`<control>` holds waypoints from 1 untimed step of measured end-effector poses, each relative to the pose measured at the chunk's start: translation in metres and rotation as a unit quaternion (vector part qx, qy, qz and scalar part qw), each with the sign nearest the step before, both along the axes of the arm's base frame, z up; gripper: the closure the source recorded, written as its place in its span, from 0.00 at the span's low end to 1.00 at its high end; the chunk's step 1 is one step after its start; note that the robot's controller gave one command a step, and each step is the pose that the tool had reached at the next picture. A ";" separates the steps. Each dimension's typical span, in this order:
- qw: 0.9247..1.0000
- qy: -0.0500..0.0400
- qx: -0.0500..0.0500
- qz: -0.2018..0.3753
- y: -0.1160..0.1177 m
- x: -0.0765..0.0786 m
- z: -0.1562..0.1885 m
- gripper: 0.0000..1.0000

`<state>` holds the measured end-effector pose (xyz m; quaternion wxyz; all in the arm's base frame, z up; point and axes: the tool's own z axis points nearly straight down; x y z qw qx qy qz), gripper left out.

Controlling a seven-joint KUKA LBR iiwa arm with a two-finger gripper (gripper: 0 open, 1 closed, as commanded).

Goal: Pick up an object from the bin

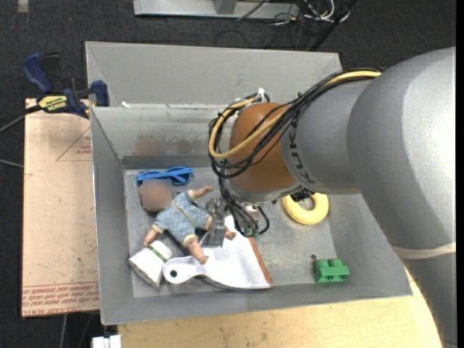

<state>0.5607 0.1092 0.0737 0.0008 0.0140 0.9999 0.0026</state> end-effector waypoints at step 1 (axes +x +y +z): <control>1.000 0.002 0.000 0.000 0.000 -0.001 0.018 1.00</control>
Offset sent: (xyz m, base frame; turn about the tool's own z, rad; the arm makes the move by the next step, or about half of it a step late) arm 0.0002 -0.0001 0.0875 0.0000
